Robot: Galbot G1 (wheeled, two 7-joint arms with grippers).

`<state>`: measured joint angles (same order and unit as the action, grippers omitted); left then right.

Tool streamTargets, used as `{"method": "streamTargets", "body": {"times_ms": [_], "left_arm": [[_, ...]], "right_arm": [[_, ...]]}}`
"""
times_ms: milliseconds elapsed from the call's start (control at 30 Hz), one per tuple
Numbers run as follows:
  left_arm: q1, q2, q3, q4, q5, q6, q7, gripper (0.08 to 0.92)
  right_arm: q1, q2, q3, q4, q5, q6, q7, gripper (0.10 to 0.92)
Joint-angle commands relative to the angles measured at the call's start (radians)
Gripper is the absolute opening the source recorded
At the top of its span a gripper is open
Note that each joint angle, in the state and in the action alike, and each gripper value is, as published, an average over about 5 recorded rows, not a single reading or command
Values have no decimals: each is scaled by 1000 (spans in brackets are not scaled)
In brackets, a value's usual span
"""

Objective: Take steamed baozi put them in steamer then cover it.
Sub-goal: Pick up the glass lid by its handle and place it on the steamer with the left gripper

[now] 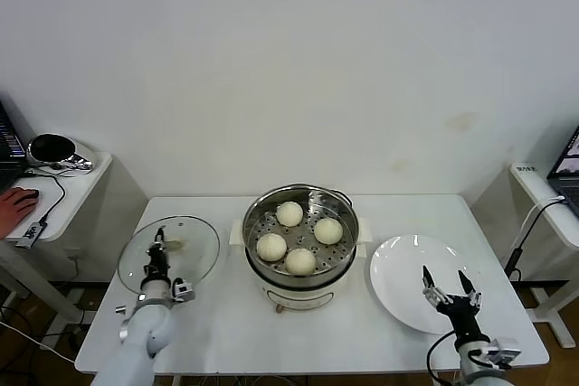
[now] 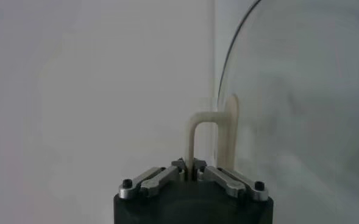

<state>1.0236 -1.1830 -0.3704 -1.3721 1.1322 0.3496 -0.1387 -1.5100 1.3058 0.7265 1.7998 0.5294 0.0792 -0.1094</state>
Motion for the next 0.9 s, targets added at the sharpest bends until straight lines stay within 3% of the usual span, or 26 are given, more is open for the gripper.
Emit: {"method": "streamTargets", "body": {"times_ms": [33, 167, 367, 667, 900], "left_arm": [[127, 133, -32, -426, -88, 267, 157, 136], [127, 122, -12, -551, 26, 386, 262, 136], [77, 46, 41, -642, 208, 421, 439, 136], [-35, -103, 163, -634, 299, 427, 480, 136], [-136, -229, 270, -553, 388, 427, 517, 136]], "right_arm": [[-1, 11, -9, 26, -12, -18, 15, 823], [-3, 14, -10, 26, -19, -11, 18, 823], [5, 23, -5, 19, -31, -6, 21, 823], [12, 46, 10, 14, -63, -10, 27, 823], [19, 61, 16, -3, -78, -12, 28, 823]]}}
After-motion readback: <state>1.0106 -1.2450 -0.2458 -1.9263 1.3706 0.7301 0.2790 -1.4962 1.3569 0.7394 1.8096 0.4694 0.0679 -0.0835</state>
